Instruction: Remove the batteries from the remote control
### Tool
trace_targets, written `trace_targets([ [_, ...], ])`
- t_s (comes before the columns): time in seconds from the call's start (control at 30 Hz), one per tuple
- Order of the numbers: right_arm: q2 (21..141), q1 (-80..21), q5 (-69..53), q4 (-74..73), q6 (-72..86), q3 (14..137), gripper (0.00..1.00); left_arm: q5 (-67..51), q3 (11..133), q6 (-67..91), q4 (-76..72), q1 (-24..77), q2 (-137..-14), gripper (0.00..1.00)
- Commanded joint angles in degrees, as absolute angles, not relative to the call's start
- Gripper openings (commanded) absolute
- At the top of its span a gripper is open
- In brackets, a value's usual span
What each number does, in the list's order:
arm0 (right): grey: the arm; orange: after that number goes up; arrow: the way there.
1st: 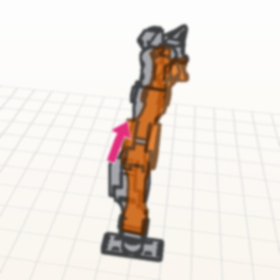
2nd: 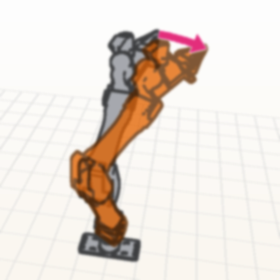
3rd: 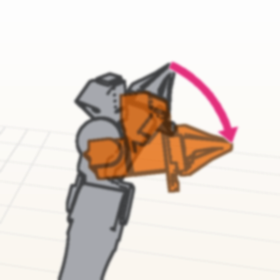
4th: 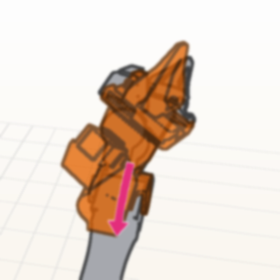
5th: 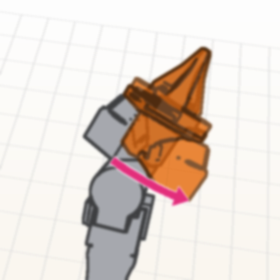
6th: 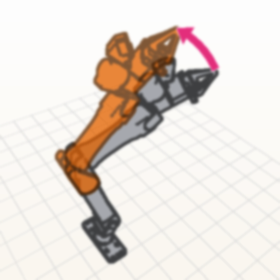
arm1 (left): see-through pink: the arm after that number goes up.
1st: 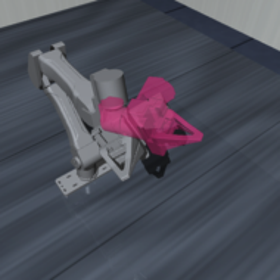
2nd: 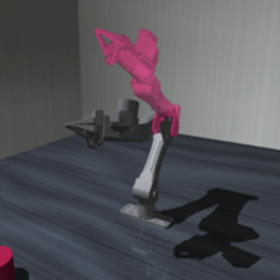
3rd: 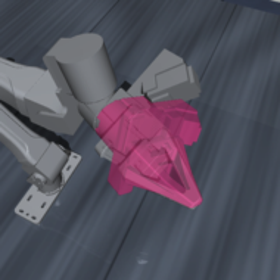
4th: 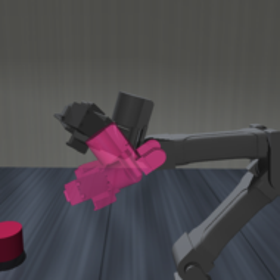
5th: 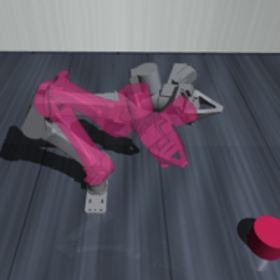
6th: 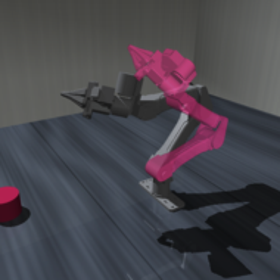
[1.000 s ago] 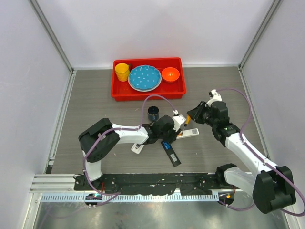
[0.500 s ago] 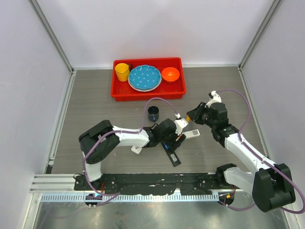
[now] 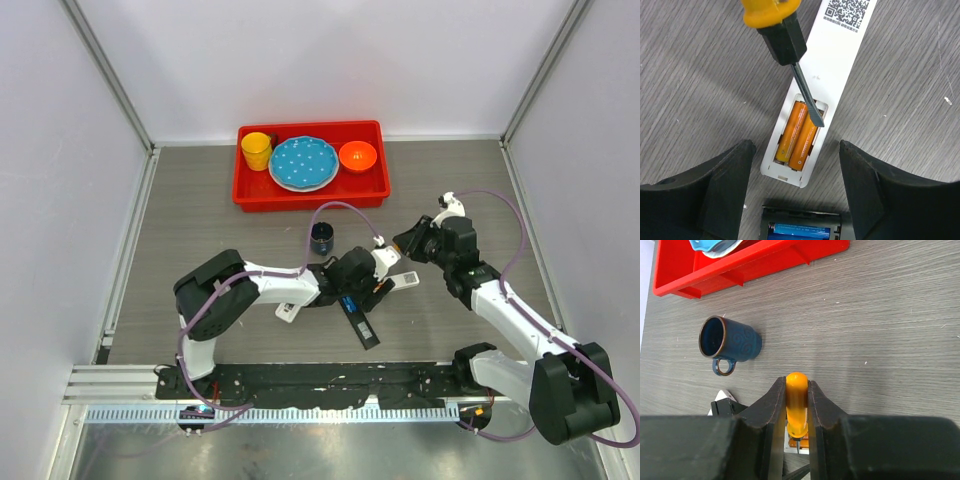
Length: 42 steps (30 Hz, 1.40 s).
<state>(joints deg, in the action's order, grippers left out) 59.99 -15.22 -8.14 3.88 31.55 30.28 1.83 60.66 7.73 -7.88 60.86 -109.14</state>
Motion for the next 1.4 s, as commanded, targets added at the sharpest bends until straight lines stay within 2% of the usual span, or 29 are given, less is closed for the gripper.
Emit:
trace_targets([
  [0.0,58.98,-14.94,-7.38,5.98,30.67,30.50,0.01,0.53,60.47,7.29,-7.03,60.82,-109.86,0.71],
  [0.23,58.01,-14.85,-6.86,5.71,30.59,29.97,0.01,-3.25,55.82,10.10,-8.17,60.82,-107.05,0.66],
  [0.37,58.01,-14.85,-6.68,5.98,30.50,29.53,0.01,-4.92,55.02,11.69,-8.79,60.82,-106.96,0.59],
  [0.73,56.95,-14.85,-5.63,6.85,30.41,28.13,0.01,-4.57,52.38,13.10,-9.84,60.82,-105.73,0.60],
  [0.83,56.95,-14.85,-5.01,7.38,30.41,27.86,0.01,-4.31,52.82,13.10,-9.58,60.82,-106.08,0.54],
  [0.97,56.16,-14.85,-4.31,9.14,30.24,26.55,0.01,-4.22,52.82,13.10,-9.49,60.82,-106.52,0.36],
  [1.07,55.46,-14.85,-3.34,11.33,30.23,25.06,0.01,-4.22,53.00,13.01,-9.58,60.82,-106.70,0.28],
  [1.23,54.58,-14.85,-1.76,12.65,29.88,24.17,0.01,-4.04,53.26,13.01,-9.23,60.82,-107.05,0.22],
  [1.37,55.63,-14.85,-2.19,13.18,29.44,24.08,0.01,-4.13,53.44,13.01,-9.05,60.82,-107.14,0.21],
])
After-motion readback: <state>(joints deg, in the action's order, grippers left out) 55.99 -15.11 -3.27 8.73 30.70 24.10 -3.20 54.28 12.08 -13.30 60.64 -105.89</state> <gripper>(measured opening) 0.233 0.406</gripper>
